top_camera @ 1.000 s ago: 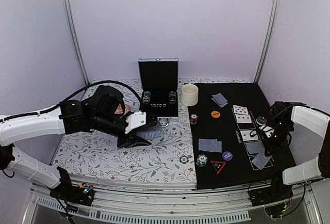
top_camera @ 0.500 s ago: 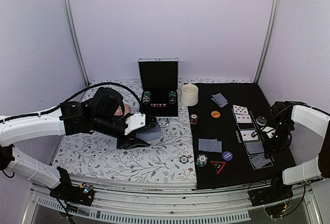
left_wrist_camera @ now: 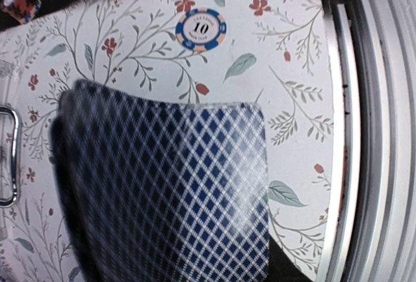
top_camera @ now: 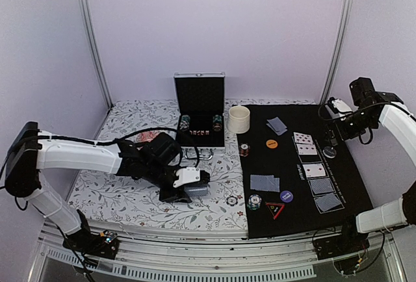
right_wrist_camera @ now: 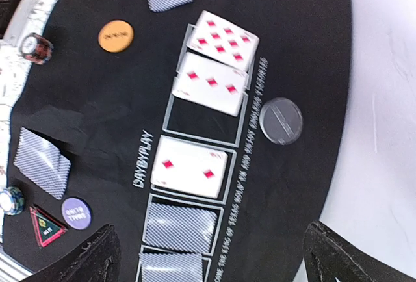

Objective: Distribute texas hold em gaming equipment

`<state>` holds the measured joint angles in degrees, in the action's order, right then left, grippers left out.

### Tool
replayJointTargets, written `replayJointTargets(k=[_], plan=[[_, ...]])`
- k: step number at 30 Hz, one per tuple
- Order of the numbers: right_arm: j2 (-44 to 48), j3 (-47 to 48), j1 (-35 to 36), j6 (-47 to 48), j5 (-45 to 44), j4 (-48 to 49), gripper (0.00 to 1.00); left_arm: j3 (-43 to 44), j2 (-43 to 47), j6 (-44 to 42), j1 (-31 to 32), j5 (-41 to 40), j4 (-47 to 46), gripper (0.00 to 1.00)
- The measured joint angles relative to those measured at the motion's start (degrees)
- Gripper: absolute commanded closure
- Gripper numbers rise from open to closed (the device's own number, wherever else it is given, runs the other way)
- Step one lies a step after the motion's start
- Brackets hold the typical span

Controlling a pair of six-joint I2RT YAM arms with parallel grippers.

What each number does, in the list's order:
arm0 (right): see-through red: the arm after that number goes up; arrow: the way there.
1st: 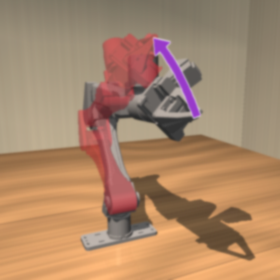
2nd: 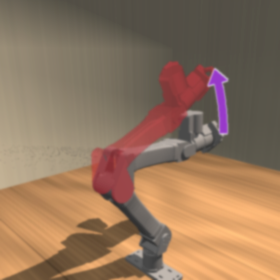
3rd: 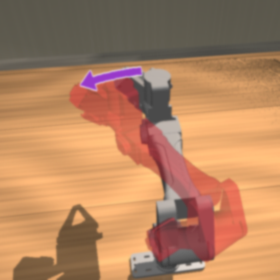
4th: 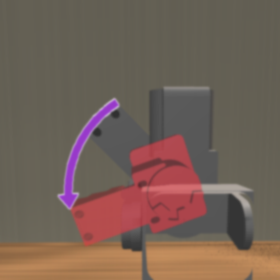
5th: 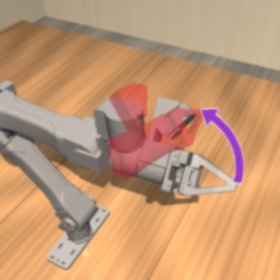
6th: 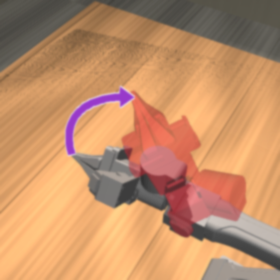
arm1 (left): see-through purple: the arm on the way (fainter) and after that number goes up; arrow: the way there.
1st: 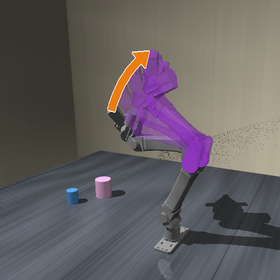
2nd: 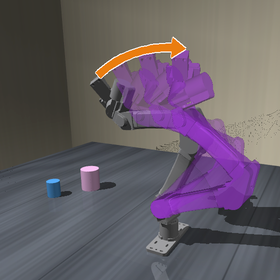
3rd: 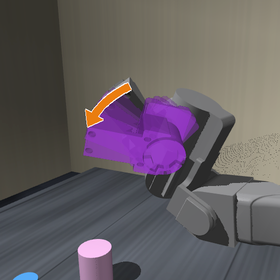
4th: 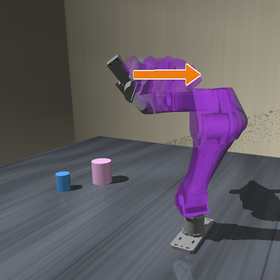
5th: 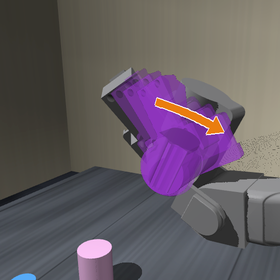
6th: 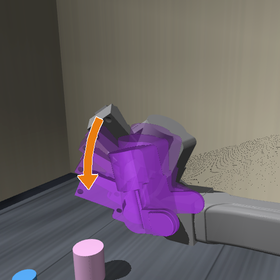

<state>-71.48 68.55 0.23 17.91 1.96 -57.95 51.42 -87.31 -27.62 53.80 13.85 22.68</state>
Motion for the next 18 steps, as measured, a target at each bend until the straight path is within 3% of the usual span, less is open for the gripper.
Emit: replayJointTargets(k=[8,14,15,18], plan=[[1.0,-2.6,2.6,-0.1,9.4,6.7,0.01,5.1,-15.3,-0.3,-2.1,-3.1,0.2,0.51],[5.3,-6.0,2.7,0.2,14.7,10.1,0.01,7.6,-17.4,-0.8,-3.0,-2.3,-0.3,0.19],[6.1,-6.2,2.7,0.3,15.4,10.6,0.01,7.6,-17.4,-1.1,-3.0,-2.1,-0.3,0.05],[7.8,-6.3,2.7,0.3,17.3,12.3,0.01,7.6,-17.4,-1.4,-3.0,-1.7,0.2,0.02]])
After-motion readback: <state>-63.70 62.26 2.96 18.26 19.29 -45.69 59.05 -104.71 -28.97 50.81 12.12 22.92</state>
